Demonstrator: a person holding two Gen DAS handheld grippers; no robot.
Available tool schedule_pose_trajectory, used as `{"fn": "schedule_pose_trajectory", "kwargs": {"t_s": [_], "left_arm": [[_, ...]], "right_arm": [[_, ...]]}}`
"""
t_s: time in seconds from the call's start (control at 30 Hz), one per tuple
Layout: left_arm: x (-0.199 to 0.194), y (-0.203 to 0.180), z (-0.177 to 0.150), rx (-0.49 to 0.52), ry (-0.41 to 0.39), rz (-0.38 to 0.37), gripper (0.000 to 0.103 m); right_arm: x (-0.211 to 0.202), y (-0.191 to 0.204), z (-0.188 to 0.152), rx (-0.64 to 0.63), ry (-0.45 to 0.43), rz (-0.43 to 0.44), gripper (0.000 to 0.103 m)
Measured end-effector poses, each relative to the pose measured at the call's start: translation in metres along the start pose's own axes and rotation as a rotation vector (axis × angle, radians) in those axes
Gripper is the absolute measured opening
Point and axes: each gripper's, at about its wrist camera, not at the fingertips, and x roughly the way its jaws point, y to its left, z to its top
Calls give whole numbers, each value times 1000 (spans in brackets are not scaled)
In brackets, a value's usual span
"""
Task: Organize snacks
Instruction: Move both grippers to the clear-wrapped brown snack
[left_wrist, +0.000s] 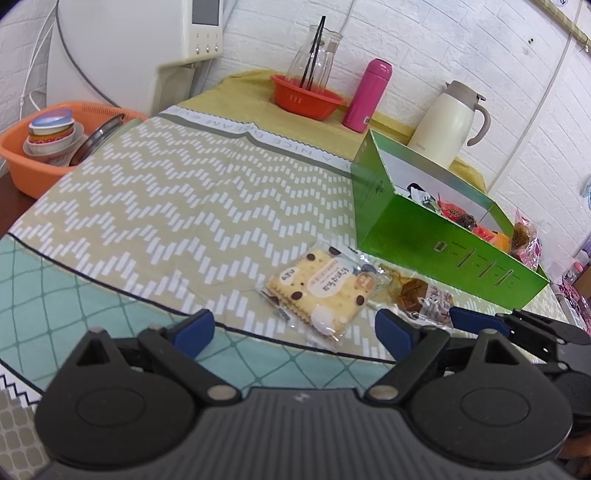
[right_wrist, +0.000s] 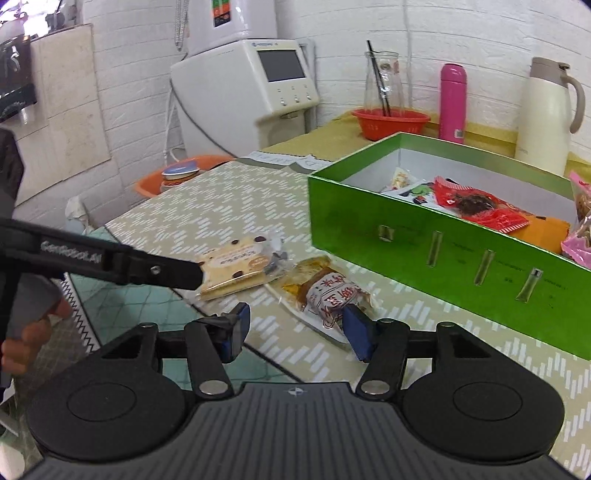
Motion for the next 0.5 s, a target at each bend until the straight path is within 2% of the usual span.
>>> {"fn": "schedule_pose_trajectory", "kwargs": {"t_s": [0.1,0.17,0.27,0.33,0.47,0.5], "left_arm": [[-4,-1,0,4,-1,-20,88],[-9,-3,0,8,-7,-52,88],[-14,-9,2,12,-18,-116,88],[-14,-14,4,24,-19,-141,88],[-12,-21,5,47,-12,-183,87],[-12,-23,4,51,-8,-195,87]], "right_arm": [[-10,3,3,-35,-54,-35,94],[-11,1,7,-52,-81,-64,103],[-4,-5,11,-83,-108,-86,103],[7,-7,12,-119,-77,-62,103],[27,-6,8,-167,-9,-74,103],[28,-6,6,-167,22,-79,92]]}}
